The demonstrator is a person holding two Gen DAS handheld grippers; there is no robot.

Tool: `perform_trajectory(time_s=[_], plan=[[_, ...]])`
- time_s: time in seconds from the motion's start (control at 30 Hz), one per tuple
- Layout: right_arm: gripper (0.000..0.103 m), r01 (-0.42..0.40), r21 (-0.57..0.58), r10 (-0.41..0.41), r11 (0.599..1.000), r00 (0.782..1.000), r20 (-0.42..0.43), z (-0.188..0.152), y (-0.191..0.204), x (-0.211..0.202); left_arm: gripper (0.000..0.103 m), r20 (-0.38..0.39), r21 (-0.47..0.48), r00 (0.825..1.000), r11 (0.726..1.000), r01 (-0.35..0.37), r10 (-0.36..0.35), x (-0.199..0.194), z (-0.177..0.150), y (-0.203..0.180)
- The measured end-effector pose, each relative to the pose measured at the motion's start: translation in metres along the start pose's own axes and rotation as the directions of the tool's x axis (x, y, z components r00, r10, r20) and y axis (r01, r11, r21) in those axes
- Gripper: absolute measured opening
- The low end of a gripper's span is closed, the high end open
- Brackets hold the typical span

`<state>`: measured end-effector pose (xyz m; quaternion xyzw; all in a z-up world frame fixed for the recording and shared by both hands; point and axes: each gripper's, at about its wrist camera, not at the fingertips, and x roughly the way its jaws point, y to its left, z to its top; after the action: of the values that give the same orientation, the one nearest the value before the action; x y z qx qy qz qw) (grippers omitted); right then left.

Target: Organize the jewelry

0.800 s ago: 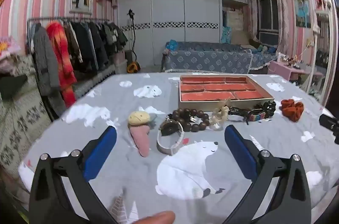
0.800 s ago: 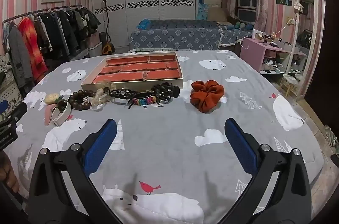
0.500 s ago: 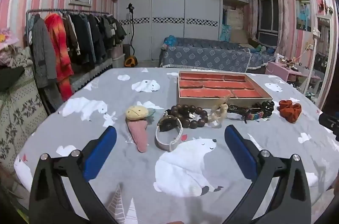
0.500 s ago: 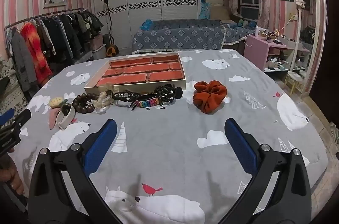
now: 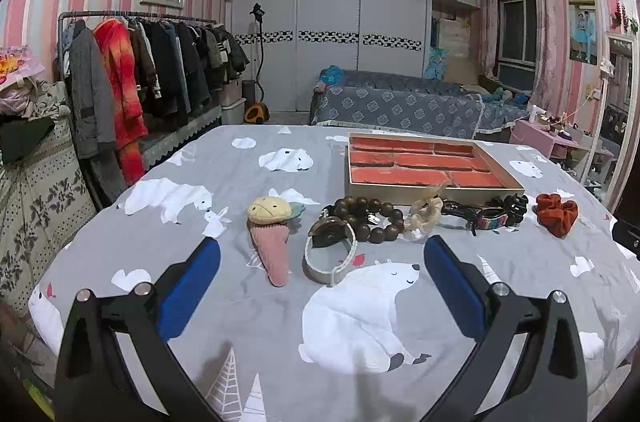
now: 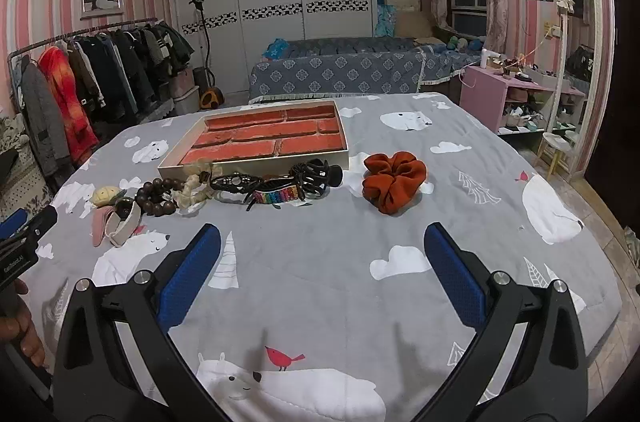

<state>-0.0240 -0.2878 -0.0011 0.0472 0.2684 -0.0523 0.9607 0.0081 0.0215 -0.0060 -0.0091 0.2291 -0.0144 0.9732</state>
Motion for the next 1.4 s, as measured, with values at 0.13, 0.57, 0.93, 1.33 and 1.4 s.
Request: perform_trajectory(time_s=[0.13, 0.57, 0.93, 1.33, 1.4], plan=[[0.099, 0.002, -0.004, -0.002, 1.000, 1.000, 0.003, -0.001, 0.001, -0.001, 0.099, -0.002, 0.015, 1.000, 1.000, -0.003, 0.003, 0.001, -0.001, -0.003], [0.099, 0.012, -0.002, -0.012, 1.000, 1.000, -0.002, 0.000, -0.001, 0.001, 0.099, -0.006, 0.012, 1.000, 1.000, -0.010, 0.010, 0.003, -0.002, -0.003], [0.099, 0.017, -0.013, -0.017, 1.000, 1.000, 0.001, 0.002, 0.004, 0.002, 0.099, 0.004, -0.012, 1.000, 1.000, -0.020, 0.020, 0.007, -0.002, 0.007], [0.099, 0.032, 0.028, -0.030, 0.999, 0.998, -0.053, 0.004, -0.001, 0.011, 0.099, 0.012, 0.015, 1.000, 1.000, -0.016, 0.016, -0.006, 0.002, 0.004], [0.099, 0.035, 0.045, -0.033, 0.998, 0.998, -0.049, 0.004, -0.006, 0.012, 0.099, 0.025, 0.009, 0.999, 1.000, -0.027, 0.027, -0.008, 0.005, 0.006]])
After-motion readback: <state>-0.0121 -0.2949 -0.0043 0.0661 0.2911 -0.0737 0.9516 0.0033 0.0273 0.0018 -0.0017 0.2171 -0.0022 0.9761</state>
